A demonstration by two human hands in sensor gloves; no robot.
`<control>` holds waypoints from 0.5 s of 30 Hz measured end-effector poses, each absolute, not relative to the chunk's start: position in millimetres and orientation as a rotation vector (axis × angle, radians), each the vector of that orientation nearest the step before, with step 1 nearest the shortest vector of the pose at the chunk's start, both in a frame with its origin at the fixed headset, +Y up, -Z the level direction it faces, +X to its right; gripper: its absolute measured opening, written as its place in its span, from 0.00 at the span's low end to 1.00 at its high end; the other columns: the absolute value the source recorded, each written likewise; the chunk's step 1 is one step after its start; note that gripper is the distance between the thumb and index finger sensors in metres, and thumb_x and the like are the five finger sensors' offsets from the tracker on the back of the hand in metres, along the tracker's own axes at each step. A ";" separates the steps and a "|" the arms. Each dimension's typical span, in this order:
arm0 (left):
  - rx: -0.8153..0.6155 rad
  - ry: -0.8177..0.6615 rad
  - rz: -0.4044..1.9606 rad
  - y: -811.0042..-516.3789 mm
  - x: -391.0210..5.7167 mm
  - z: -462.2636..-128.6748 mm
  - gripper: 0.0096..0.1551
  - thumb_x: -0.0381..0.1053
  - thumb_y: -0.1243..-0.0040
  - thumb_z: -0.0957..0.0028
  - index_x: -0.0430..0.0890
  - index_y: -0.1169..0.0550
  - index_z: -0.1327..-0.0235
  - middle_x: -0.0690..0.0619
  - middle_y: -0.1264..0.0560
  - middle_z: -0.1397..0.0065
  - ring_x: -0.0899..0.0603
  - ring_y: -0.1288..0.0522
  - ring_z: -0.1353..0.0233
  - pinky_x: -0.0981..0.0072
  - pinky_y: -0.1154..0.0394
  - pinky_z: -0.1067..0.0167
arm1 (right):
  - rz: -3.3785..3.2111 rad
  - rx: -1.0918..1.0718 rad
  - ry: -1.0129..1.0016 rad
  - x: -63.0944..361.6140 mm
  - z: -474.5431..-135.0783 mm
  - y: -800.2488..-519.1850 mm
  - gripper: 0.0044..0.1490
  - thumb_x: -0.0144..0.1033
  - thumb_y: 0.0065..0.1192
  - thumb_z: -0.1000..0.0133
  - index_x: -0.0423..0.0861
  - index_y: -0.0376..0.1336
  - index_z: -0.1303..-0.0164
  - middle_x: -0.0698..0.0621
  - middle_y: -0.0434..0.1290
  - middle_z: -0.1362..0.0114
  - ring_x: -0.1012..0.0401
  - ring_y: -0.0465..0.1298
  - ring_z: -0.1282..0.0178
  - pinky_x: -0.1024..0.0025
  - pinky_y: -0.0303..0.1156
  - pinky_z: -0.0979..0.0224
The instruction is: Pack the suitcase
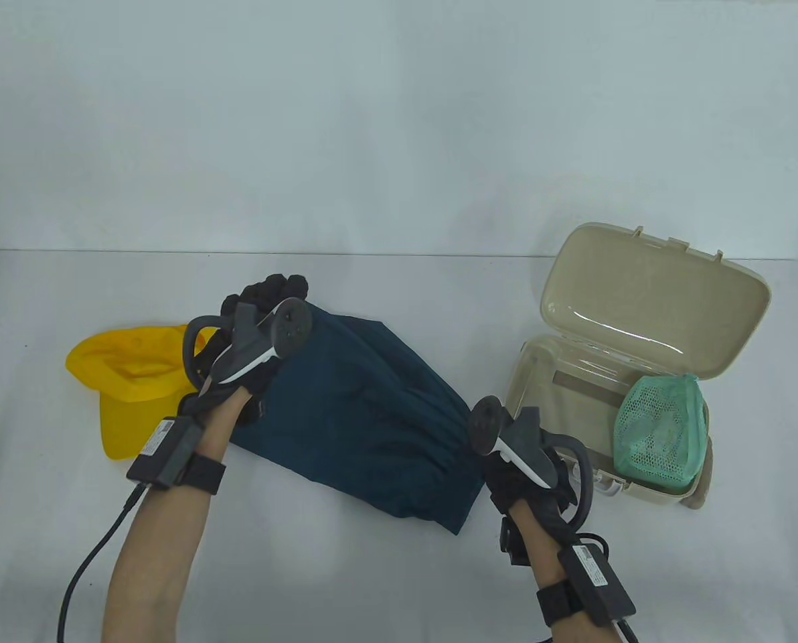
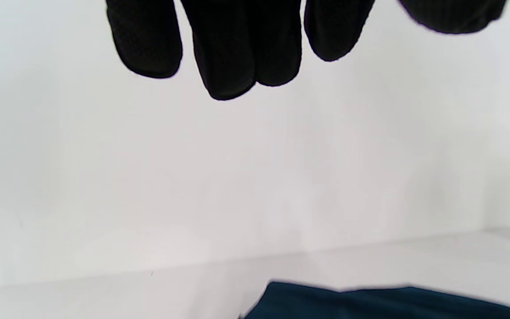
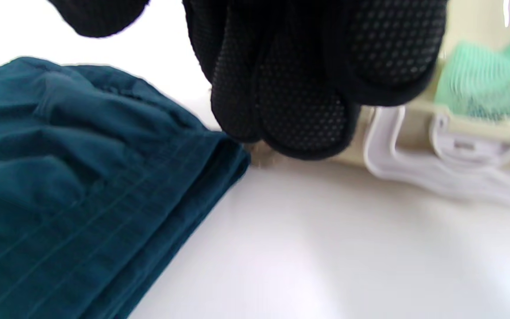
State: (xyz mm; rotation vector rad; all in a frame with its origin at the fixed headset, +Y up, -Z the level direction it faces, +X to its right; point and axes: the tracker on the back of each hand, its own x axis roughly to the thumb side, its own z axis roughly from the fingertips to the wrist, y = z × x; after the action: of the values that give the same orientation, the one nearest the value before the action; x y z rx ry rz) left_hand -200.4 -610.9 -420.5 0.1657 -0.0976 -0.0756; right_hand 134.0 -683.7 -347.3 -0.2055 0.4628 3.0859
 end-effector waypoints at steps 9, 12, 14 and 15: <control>0.115 -0.163 0.027 -644.6 -231.0 -339.8 0.43 0.68 0.53 0.50 0.56 0.41 0.19 0.49 0.37 0.15 0.39 0.30 0.20 0.40 0.33 0.27 | 2.930 -0.437 0.960 126.2 -361.3 -742.8 0.50 0.65 0.48 0.47 0.33 0.67 0.36 0.47 0.84 0.47 0.58 0.88 0.59 0.69 0.85 0.61; 0.105 -0.177 0.014 -655.6 -239.2 -324.5 0.43 0.69 0.53 0.50 0.56 0.41 0.19 0.49 0.37 0.15 0.39 0.30 0.20 0.40 0.32 0.27 | 2.984 -0.519 0.996 116.1 -370.1 -745.0 0.49 0.64 0.49 0.48 0.32 0.68 0.38 0.47 0.85 0.50 0.59 0.89 0.60 0.70 0.85 0.62; 0.077 -0.186 -0.023 -659.7 -241.5 -321.5 0.44 0.69 0.53 0.50 0.56 0.41 0.19 0.49 0.37 0.15 0.39 0.30 0.20 0.40 0.32 0.27 | 3.009 -0.572 1.059 105.6 -373.4 -748.8 0.50 0.64 0.49 0.48 0.30 0.67 0.40 0.47 0.85 0.50 0.59 0.88 0.60 0.68 0.85 0.61; 0.080 -0.192 -0.037 -661.0 -242.1 -320.7 0.43 0.69 0.53 0.50 0.56 0.41 0.19 0.49 0.36 0.15 0.39 0.30 0.20 0.40 0.32 0.27 | 3.031 -0.593 1.093 99.4 -374.5 -751.0 0.52 0.64 0.48 0.48 0.28 0.66 0.40 0.47 0.85 0.50 0.59 0.88 0.60 0.67 0.84 0.60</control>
State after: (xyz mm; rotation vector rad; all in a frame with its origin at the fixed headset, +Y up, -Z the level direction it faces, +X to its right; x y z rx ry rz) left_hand -242.1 -661.0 -320.7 0.0804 -0.1922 -0.0375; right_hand 99.4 -751.0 -374.5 -0.5926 1.0927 3.0311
